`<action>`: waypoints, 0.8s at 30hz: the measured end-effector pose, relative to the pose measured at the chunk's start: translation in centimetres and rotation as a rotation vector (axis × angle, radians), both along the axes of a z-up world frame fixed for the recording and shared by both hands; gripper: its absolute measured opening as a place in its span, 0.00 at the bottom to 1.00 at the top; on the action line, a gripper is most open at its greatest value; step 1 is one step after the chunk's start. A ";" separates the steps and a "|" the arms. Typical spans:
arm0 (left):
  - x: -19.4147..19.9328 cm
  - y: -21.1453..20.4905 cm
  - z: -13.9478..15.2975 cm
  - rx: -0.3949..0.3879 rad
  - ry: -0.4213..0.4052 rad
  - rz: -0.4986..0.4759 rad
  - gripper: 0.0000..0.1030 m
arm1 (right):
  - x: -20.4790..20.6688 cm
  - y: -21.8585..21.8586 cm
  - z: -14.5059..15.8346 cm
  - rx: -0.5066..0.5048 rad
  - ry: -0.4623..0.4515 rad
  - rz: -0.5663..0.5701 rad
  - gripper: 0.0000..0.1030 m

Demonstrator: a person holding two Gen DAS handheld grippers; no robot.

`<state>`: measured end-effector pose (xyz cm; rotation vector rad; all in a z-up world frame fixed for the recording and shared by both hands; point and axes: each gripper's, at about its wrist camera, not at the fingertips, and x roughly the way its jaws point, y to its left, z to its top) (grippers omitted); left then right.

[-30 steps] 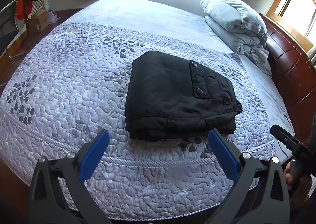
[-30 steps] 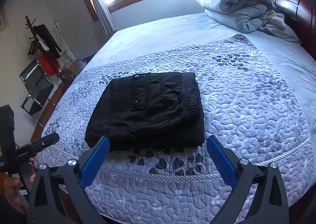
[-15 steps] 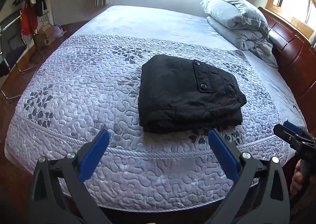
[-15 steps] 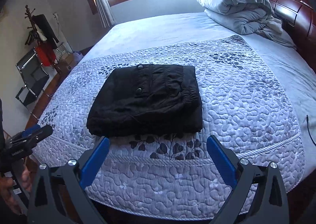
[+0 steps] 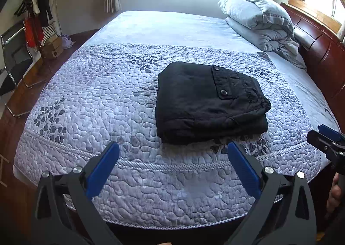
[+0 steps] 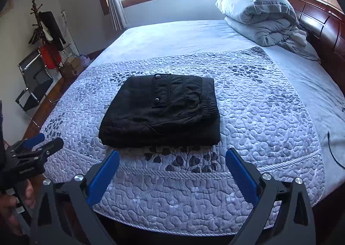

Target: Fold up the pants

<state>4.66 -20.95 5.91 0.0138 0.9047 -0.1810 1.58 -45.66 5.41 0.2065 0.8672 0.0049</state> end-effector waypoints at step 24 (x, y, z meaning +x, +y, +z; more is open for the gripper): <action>0.8 0.1 1.5 0.027 -0.037 0.013 0.97 | 0.4 0.0 0.9 -0.023 -0.007 0.013 0.96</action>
